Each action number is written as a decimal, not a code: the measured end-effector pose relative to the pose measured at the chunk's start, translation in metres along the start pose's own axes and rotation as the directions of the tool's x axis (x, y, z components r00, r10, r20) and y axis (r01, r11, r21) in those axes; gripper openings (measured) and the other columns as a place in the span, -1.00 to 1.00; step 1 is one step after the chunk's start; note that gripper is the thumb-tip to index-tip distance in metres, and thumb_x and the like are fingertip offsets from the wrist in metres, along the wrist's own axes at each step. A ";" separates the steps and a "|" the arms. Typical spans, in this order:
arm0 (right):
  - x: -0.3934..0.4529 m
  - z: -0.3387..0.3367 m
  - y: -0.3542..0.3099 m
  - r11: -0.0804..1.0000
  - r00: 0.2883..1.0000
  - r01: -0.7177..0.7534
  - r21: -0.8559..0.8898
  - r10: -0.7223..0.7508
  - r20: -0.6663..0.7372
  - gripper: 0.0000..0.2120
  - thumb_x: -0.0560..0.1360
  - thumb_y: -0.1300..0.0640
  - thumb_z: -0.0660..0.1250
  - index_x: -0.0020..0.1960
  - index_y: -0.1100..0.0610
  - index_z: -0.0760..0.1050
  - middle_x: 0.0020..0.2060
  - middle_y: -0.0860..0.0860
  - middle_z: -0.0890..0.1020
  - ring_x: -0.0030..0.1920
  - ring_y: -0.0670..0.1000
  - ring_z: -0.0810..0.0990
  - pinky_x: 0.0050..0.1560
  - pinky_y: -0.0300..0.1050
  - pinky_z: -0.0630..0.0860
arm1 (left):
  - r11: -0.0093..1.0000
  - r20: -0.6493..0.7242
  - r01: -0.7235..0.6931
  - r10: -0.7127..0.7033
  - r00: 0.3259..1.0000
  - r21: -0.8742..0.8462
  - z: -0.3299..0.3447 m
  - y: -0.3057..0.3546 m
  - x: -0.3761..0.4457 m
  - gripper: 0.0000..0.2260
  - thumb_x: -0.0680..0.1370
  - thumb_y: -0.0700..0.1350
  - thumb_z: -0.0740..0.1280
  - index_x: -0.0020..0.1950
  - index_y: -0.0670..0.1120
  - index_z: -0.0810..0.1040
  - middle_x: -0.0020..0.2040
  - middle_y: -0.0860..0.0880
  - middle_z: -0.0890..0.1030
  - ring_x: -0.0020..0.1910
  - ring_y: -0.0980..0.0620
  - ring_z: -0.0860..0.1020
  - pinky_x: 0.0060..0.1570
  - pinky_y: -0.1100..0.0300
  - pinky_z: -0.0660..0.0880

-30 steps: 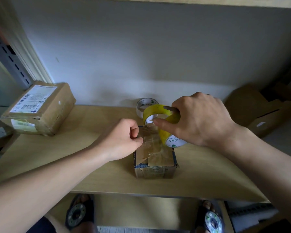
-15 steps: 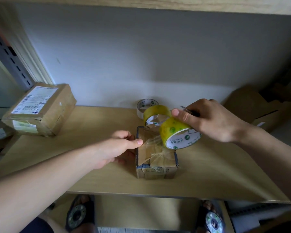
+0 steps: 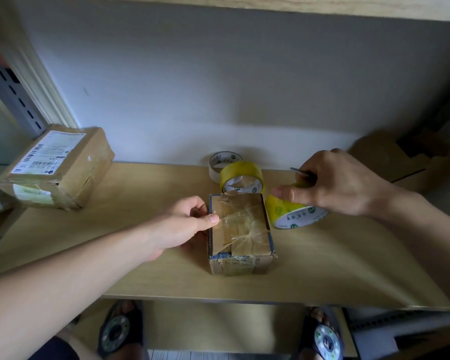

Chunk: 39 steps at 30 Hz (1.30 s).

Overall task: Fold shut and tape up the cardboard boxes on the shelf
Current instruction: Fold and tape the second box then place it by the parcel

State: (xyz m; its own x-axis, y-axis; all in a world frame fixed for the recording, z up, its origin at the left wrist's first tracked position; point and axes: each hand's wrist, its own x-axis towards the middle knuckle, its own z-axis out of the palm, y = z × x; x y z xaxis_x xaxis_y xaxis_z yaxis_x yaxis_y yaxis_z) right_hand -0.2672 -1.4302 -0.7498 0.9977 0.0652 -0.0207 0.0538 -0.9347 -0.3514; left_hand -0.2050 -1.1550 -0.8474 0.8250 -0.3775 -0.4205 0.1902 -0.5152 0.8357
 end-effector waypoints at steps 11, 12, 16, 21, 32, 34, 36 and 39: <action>-0.008 0.002 0.005 1.000 0.996 0.027 -0.007 -0.026 0.084 -0.31 0.38 -0.50 0.27 -0.46 0.08 0.17 -0.56 -0.05 0.20 -0.51 -0.02 0.17 -0.46 -0.16 0.15 | 0.954 0.036 0.164 -0.160 0.986 -0.250 0.011 0.013 -0.004 -0.90 0.59 -0.13 0.40 -0.10 0.02 0.54 -0.20 -0.04 0.68 -0.18 -0.07 0.60 -0.01 0.01 0.46; -0.009 0.002 0.005 1.000 0.996 0.028 -0.008 -0.027 0.089 -0.31 0.38 -0.50 0.27 -0.46 0.08 0.17 -0.57 -0.07 0.20 -0.52 -0.03 0.17 -0.47 -0.17 0.18 | 0.954 0.027 0.161 -0.160 0.987 -0.252 0.012 0.012 -0.004 -0.91 0.59 -0.13 0.39 -0.08 0.02 0.54 -0.19 -0.04 0.67 -0.20 -0.07 0.59 -0.02 0.01 0.45; -0.010 0.003 0.008 0.999 0.995 0.032 -0.028 -0.029 0.091 -0.31 0.34 -0.55 0.21 -0.47 0.08 0.23 -0.59 -0.06 0.23 -0.54 -0.04 0.21 -0.46 -0.22 0.19 | 0.989 0.012 0.074 -0.073 0.997 -0.127 0.010 0.010 -0.005 -0.88 0.62 -0.07 0.38 -0.06 -0.04 0.50 -0.12 -0.04 0.63 -0.14 -0.04 0.53 -0.09 0.06 0.40; -0.004 0.008 0.015 0.999 0.994 0.013 -0.037 -0.009 0.106 -0.30 0.33 -0.55 0.22 -0.44 0.10 0.23 -0.56 -0.04 0.24 -0.53 -0.06 0.21 -0.45 -0.22 0.19 | 0.998 -0.008 -0.044 0.044 0.999 0.053 0.007 0.010 -0.008 -0.83 0.65 0.00 0.36 0.00 -0.04 0.43 -0.12 0.03 0.53 -0.10 0.02 0.42 -0.07 0.12 0.33; 0.004 0.016 0.020 0.999 0.979 -0.030 -0.039 0.037 0.201 -0.34 0.42 -0.47 0.27 -0.45 0.09 0.26 -0.58 -0.07 0.25 -0.55 -0.09 0.25 -0.40 -0.11 0.21 | 0.988 0.015 -0.061 0.060 0.998 0.141 0.007 0.012 -0.013 -0.81 0.67 0.04 0.30 0.15 -0.03 0.40 -0.02 0.03 0.56 -0.01 0.05 0.47 -0.02 0.14 0.38; 0.003 0.017 0.021 0.999 0.978 -0.030 -0.043 0.038 0.203 -0.34 0.45 -0.45 0.28 -0.45 0.10 0.25 -0.57 -0.06 0.25 -0.55 -0.08 0.25 -0.40 -0.13 0.20 | 0.990 0.012 -0.056 0.055 0.998 0.131 0.009 0.013 -0.013 -0.82 0.68 0.03 0.30 0.18 -0.01 0.38 -0.01 0.04 0.56 -0.01 0.07 0.47 -0.03 0.16 0.39; 0.002 0.019 0.024 0.999 0.980 -0.029 -0.040 0.037 0.197 -0.35 0.46 -0.43 0.29 -0.45 0.10 0.25 -0.57 -0.07 0.24 -0.55 -0.08 0.24 -0.44 -0.20 0.17 | 0.991 -0.005 -0.061 0.062 0.998 0.122 0.012 0.014 -0.014 -0.79 0.68 0.02 0.30 0.24 0.01 0.36 0.05 -0.01 0.56 0.02 0.05 0.49 0.00 0.16 0.41; 0.000 0.021 0.027 1.000 0.981 -0.027 -0.008 0.028 0.192 -0.36 0.47 -0.39 0.31 -0.46 0.09 0.24 -0.58 -0.09 0.22 -0.55 -0.07 0.22 -0.48 -0.20 0.19 | 0.964 -0.044 -0.148 0.161 0.986 0.220 0.018 0.014 -0.020 -0.67 0.67 0.05 0.28 0.38 0.06 0.27 0.13 0.07 0.53 0.13 0.04 0.52 0.18 0.12 0.43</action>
State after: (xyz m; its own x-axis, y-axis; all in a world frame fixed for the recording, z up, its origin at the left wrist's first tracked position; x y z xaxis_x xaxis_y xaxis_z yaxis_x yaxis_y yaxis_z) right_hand -0.2666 -1.4485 -0.7789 0.9720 0.1050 -0.2101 0.0272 -0.9388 -0.3434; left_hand -0.2285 -1.1682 -0.8337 0.8674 -0.4218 -0.2642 -0.0557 -0.6098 0.7906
